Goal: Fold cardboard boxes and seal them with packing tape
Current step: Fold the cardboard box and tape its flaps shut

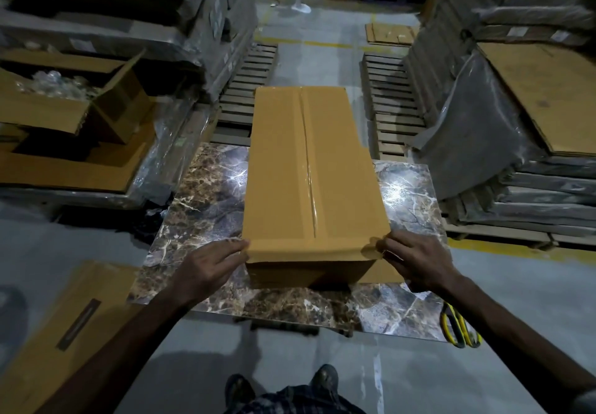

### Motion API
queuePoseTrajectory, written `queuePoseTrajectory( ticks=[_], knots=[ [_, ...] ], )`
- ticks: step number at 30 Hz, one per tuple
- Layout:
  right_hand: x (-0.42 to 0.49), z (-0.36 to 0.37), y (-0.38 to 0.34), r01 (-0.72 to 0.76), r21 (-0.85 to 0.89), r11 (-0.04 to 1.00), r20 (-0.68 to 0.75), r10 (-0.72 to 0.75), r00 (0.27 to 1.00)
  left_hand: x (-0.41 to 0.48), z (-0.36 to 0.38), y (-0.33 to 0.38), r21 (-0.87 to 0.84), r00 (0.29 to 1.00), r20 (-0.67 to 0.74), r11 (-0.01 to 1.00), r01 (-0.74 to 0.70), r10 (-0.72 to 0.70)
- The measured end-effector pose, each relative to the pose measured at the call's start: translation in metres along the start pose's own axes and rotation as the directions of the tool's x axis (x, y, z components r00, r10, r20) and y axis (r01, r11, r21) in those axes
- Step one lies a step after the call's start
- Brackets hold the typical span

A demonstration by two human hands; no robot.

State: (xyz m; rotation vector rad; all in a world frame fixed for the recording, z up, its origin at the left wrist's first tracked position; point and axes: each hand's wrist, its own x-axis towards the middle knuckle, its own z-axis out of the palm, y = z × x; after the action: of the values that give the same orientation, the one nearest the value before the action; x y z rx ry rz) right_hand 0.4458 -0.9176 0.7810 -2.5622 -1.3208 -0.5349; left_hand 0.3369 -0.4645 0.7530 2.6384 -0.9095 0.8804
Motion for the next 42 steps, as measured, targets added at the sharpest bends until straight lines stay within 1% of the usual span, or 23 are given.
queuePoseTrajectory(
  ticks=[6,9,13,15,18,20,22,23,25,29,32,34,36,38,40,42],
  knots=[
    [-0.003,0.001,0.004,0.102,-0.043,0.994,-0.051,-0.104,0.993,0.004,0.001,0.001,0.025,0.999,-0.027,0.999,-0.046,0.046],
    [-0.007,0.001,0.010,0.162,-0.090,0.983,-0.014,-0.164,0.986,0.003,0.001,-0.002,0.031,0.997,-0.034,0.997,-0.073,0.074],
    [-0.009,0.001,0.015,0.165,-0.089,0.982,0.008,-0.165,0.986,0.001,0.002,-0.005,0.044,0.996,-0.017,0.995,-0.091,0.091],
    [-0.012,0.002,0.016,0.141,-0.052,0.989,0.016,-0.140,0.990,0.001,0.000,-0.003,0.007,0.999,-0.027,0.999,-0.038,0.038],
    [-0.023,0.002,0.016,0.021,0.030,0.999,-0.015,-0.020,1.000,0.005,-0.003,0.012,-0.113,0.981,-0.088,0.980,0.162,-0.173],
    [-0.021,-0.005,0.006,-0.078,0.063,0.995,-0.109,0.084,0.990,0.013,-0.001,0.021,-0.138,0.948,-0.110,0.949,0.283,-0.299],
    [-0.008,-0.010,-0.012,-0.150,0.056,0.987,-0.199,0.158,0.967,0.025,0.004,0.025,-0.124,0.924,-0.083,0.924,0.361,-0.372],
    [0.003,-0.011,-0.020,-0.159,0.040,0.986,-0.213,0.164,0.963,0.033,0.008,0.027,-0.115,0.919,-0.053,0.916,0.384,-0.391],
    [0.025,-0.003,-0.032,-0.125,0.015,0.992,-0.165,0.126,0.978,0.046,0.017,0.030,-0.087,0.924,0.010,0.921,0.381,-0.381],
    [0.055,0.022,-0.039,-0.025,0.041,0.999,0.003,0.025,1.000,0.076,0.039,0.043,-0.029,0.953,0.117,0.959,0.283,-0.278],
    [0.069,0.030,-0.041,-0.027,0.070,0.997,0.041,0.025,0.999,0.101,0.051,0.057,0.001,0.964,0.161,0.976,0.216,-0.214],
    [0.073,0.032,-0.040,-0.023,0.097,0.995,0.060,0.017,0.998,0.110,0.054,0.063,0.005,0.963,0.182,0.979,0.203,-0.200],
    [0.070,0.031,-0.036,-0.080,0.189,0.979,0.111,0.059,0.992,0.111,0.053,0.062,-0.033,0.954,0.197,0.971,0.239,-0.228],
    [0.064,0.027,-0.027,-0.156,0.308,0.938,0.152,0.113,0.982,0.103,0.051,0.053,-0.127,0.948,0.192,0.951,0.282,-0.255],
    [0.056,0.021,-0.015,-0.213,0.401,0.891,0.171,0.156,0.973,0.088,0.045,0.042,-0.218,0.951,0.180,0.933,0.287,-0.251],
    [0.046,0.014,-0.004,-0.243,0.454,0.857,0.168,0.186,0.968,0.068,0.038,0.032,-0.257,0.959,0.160,0.928,0.269,-0.234]
  ],
)
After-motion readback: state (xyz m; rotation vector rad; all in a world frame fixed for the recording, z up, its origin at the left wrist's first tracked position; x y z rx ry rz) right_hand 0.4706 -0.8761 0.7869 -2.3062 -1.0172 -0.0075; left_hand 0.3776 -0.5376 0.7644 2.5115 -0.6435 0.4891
